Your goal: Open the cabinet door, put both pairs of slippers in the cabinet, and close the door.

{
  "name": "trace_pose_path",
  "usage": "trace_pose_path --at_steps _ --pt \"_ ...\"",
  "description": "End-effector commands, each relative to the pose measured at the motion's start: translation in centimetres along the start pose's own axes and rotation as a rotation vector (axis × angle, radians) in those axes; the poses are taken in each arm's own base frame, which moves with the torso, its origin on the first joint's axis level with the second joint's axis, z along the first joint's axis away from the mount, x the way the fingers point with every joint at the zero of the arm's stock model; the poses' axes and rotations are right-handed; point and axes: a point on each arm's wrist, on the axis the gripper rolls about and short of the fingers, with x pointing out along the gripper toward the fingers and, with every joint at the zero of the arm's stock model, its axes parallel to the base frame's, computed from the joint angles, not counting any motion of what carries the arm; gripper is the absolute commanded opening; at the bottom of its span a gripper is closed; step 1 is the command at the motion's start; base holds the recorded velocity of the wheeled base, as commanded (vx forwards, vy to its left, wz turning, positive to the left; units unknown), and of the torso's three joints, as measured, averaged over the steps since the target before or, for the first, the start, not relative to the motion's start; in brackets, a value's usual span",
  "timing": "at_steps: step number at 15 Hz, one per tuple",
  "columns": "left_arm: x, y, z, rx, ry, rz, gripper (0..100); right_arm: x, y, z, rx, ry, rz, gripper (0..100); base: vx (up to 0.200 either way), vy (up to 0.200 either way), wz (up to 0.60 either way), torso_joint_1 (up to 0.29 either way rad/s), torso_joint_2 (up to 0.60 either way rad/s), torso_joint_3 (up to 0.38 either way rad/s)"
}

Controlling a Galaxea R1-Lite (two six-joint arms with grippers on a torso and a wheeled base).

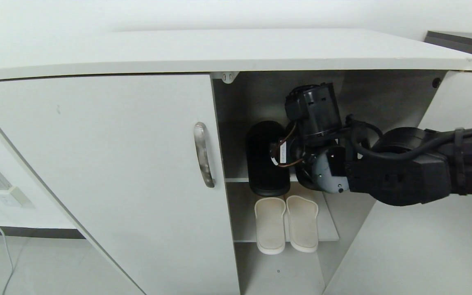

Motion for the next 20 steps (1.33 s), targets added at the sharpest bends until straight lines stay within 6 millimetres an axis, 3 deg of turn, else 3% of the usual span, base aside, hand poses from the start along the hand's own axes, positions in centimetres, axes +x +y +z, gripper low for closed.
trace_pose_path --at_steps 1,6,12,16,17,20 --pt "0.0 0.0 0.0 0.0 0.001 0.0 0 -2.4 -0.9 0.7 0.013 -0.015 0.03 100 0.0 0.0 0.0 0.0 0.0 0.0" --pt "0.0 0.0 0.0 0.0 0.001 -0.001 0 -5.9 -1.7 -0.3 0.015 -0.029 0.102 100 0.0 0.0 0.0 0.0 0.0 0.0" --pt "0.0 0.0 0.0 0.0 0.001 -0.003 0 -9.2 -4.2 -2.2 0.053 -0.059 0.265 100 0.0 0.0 0.0 0.0 0.0 0.0" --pt "0.0 0.0 0.0 0.001 0.001 -0.004 0 -10.1 -4.9 -4.1 0.01 -0.029 0.391 100 0.0 0.0 0.0 0.0 0.0 0.0" --pt "0.0 0.0 0.0 0.001 0.001 -0.004 0 -10.1 -4.7 -4.5 -0.005 -0.029 0.399 0 0.0 0.0 0.0 0.0 0.0 0.0" --pt "0.0 0.0 0.0 0.001 0.001 -0.004 0 -10.5 -4.5 -4.6 -0.011 -0.047 0.415 0 0.0 0.0 0.0 0.0 0.0 0.0"
